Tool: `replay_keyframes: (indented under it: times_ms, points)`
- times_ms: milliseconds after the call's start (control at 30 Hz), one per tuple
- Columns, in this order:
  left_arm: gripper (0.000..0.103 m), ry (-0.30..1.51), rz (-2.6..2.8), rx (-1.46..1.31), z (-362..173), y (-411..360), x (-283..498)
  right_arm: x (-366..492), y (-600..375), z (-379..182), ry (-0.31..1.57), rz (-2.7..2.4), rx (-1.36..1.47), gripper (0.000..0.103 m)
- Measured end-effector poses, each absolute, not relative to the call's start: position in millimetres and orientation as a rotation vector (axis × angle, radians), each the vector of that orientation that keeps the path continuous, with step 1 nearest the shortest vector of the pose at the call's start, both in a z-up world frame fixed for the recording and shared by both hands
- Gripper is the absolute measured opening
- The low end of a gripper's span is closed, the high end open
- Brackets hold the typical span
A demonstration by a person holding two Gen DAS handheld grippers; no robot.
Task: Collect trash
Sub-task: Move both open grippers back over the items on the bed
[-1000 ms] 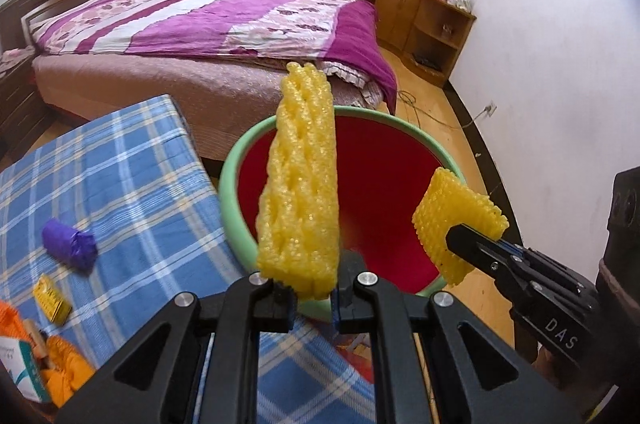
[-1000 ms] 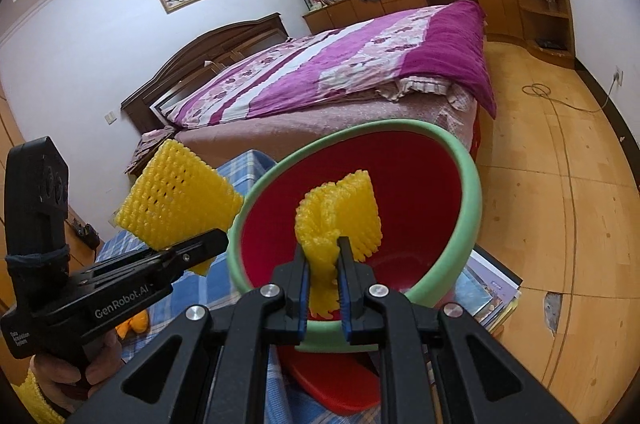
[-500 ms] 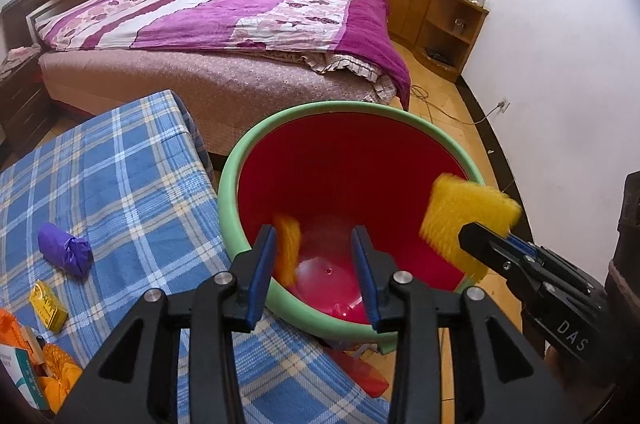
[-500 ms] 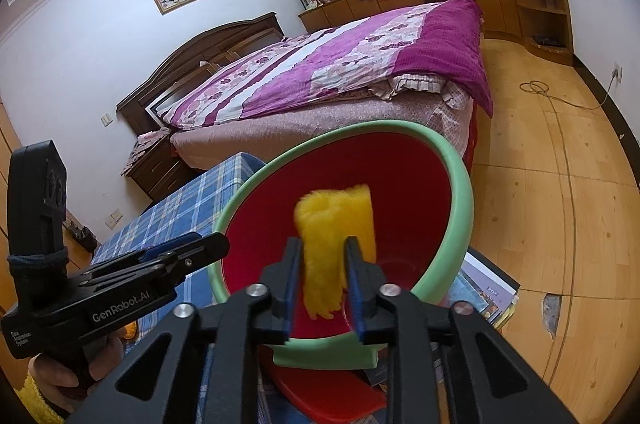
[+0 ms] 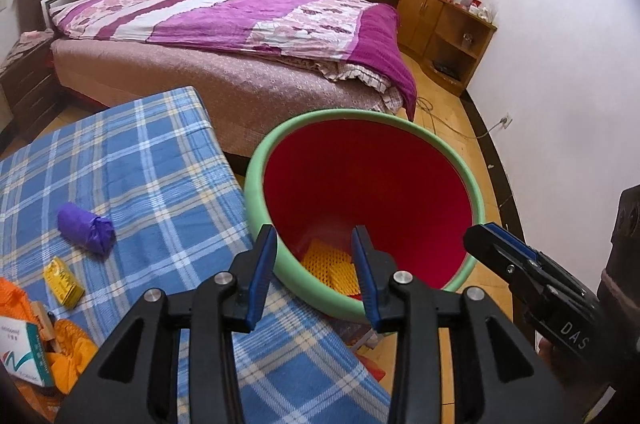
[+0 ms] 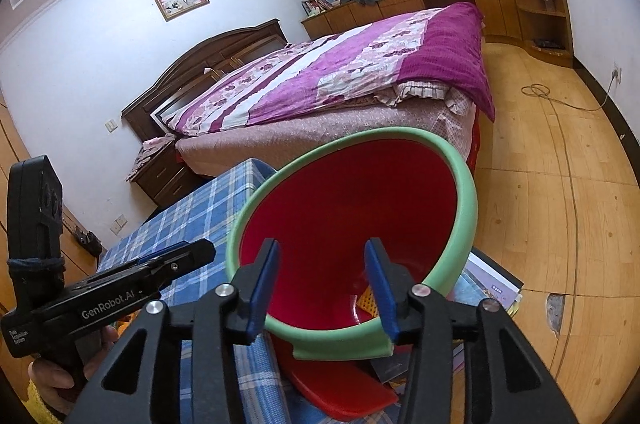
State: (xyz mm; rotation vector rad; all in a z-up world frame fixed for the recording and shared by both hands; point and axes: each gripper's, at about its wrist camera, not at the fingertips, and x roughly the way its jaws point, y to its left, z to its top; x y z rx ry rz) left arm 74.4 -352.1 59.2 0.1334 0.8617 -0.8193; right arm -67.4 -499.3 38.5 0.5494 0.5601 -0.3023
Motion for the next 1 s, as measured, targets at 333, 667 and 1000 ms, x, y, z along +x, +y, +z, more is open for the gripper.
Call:
replay_keyframes:
  times_ms: [333,667,1000]
  points:
    - [0.039,0.85,-0.776,0.082,73,-315,68,-78,-478,52,0.54,-0.295,0.536,0.057]
    - [0.039,0.844,-0.717,0.072,78,-272,58,-82,-452,62,0.541,-0.27,0.528,0.061]
    - [0.039,0.838,-0.635,0.045,79,-223,54,-75,-418,64,0.569,-0.213,0.508,0.063]
